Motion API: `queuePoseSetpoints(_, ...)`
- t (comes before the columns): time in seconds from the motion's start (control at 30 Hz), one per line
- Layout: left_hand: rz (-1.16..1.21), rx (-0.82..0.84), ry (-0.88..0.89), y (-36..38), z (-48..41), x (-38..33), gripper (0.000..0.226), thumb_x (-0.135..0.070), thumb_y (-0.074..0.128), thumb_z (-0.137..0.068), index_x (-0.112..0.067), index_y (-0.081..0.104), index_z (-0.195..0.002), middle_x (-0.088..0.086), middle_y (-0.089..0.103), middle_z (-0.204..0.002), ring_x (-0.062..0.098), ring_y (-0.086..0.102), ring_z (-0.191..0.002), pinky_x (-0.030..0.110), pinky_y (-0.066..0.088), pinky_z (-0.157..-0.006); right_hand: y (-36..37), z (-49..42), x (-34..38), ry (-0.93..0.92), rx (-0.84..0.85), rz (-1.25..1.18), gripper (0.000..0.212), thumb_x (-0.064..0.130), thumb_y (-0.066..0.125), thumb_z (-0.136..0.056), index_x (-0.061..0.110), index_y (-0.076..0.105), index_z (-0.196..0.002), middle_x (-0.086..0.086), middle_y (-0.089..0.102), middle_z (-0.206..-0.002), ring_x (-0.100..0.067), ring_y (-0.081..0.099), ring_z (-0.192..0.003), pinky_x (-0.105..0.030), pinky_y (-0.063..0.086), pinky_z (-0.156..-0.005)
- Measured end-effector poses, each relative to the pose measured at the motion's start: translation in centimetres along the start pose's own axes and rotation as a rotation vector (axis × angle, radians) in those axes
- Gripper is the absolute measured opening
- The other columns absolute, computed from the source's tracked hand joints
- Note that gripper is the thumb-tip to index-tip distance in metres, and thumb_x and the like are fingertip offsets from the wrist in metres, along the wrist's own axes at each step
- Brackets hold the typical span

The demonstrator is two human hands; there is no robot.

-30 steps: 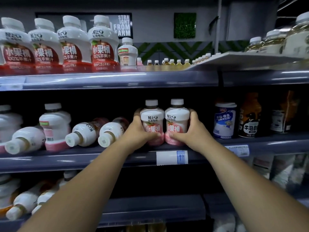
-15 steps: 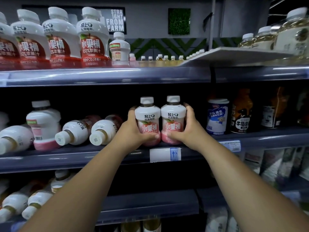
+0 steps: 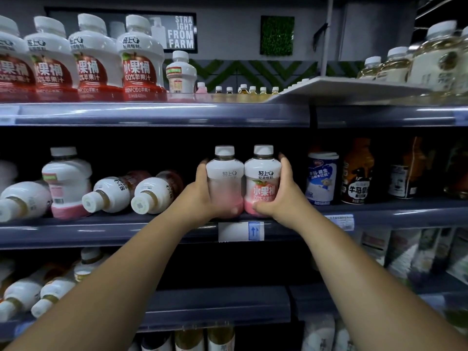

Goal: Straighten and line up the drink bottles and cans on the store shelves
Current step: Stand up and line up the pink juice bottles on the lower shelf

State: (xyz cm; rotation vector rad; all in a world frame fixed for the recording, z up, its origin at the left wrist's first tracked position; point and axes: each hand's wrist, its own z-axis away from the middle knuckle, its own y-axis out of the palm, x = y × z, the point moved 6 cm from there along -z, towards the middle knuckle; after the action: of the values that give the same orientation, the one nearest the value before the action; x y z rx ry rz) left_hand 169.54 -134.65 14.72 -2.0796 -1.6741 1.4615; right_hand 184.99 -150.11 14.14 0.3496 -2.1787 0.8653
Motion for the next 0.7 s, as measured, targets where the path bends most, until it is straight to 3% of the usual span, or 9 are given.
queuePoseSetpoints(0.07, 0.002, 0.007, 0.018, -0.4, 0.0, -0.5, 0.132, -0.059, 0.090, -0.048, -0.036, 0.010, -0.150, -0.022, 0.061, -0.122, -0.018, 0.057, -0.100, 0.009, 0.046, -0.084, -0.1, 0.5, 0.7, -0.087, -0.090, 0.121, 0.135, 0.046, 0.088, -0.054, 0.048, -0.007, -0.150, 0.005, 0.024, -0.153, -0.018, 0.027, -0.140, -0.042, 0.029, -0.114)
queuePoseSetpoints(0.13, -0.043, -0.030, 0.056, -1.5, 0.4, -1.1, 0.135, -0.056, 0.090, -0.051, -0.032, 0.007, -0.154, -0.013, 0.044, -0.147, -0.012, 0.042, -0.123, 0.015, 0.036, -0.100, -0.1, 1.7, 2.5, -0.280, -0.235, 0.227, 0.124, 0.041, 0.086, -0.062, 0.033, 0.006, -0.155, 0.000, 0.019, -0.159, -0.022, 0.012, -0.147, -0.049, 0.019, -0.119)
queuePoseSetpoints(0.2, -0.088, -0.093, 0.111, -3.3, 1.4, -1.5, 0.130, -0.050, 0.091, -0.056, -0.031, 0.009, -0.155, -0.003, 0.033, -0.155, 0.001, 0.034, -0.135, 0.025, 0.033, -0.110, 0.8, 3.5, 5.5, -0.542, -0.350, 0.248, 0.104, 0.038, 0.082, -0.067, 0.020, 0.025, -0.153, -0.009, 0.028, -0.158, -0.030, 0.017, -0.148, -0.051, 0.020, -0.120)
queuePoseSetpoints(0.27, -0.134, -0.135, 0.218, -5.3, 2.9, -2.1, 0.121, -0.046, 0.090, -0.061, -0.030, 0.015, -0.155, -0.003, 0.035, -0.151, 0.006, 0.037, -0.135, 0.027, 0.034, -0.110, 2.6, 4.7, 7.9, -0.702, -0.358, 0.237, 0.091, 0.040, 0.079, -0.071, 0.017, 0.037, -0.148, -0.010, 0.036, -0.153, -0.031, 0.026, -0.145, -0.042, 0.020, -0.120)
queuePoseSetpoints(0.4, -0.314, -0.171, 0.350, -9.7, 5.8, -2.0, 0.101, -0.046, 0.084, -0.066, -0.025, 0.030, -0.150, -0.002, 0.042, -0.146, 0.016, 0.042, -0.134, 0.033, 0.036, -0.110, 7.5, 4.5, 11.1, -0.661, -0.131, 0.156, 0.079, 0.035, 0.077, -0.073, 0.025, 0.045, -0.145, 0.002, 0.042, -0.149, -0.015, 0.029, -0.144, -0.023, 0.019, -0.118)
queuePoseSetpoints(0.57, -0.486, -0.208, 0.278, -14.9, 7.8, 1.8, 0.084, -0.033, 0.087, -0.065, -0.012, 0.052, -0.138, 0.008, 0.052, -0.136, 0.029, 0.048, -0.126, 0.042, 0.039, -0.107, 13.1, 2.4, 13.4, -0.569, -0.030, 0.213, 0.067, 0.025, 0.088, -0.069, 0.017, 0.062, -0.130, -0.004, 0.054, -0.137, -0.025, 0.040, -0.135, -0.029, 0.025, -0.116)
queuePoseSetpoints(0.7, -0.570, -0.199, 0.219, -18.0, 8.4, 5.3, 0.071, -0.032, 0.089, -0.064, -0.016, 0.061, -0.127, 0.008, 0.054, -0.131, 0.030, 0.050, -0.121, 0.035, 0.038, -0.101, 17.4, 1.2, 14.0, -0.470, 0.015, 0.261, 0.066, 0.030, 0.090, -0.067, 0.022, 0.064, -0.126, -0.002, 0.049, -0.140, -0.019, 0.032, -0.136, -0.008, 0.009, -0.109)
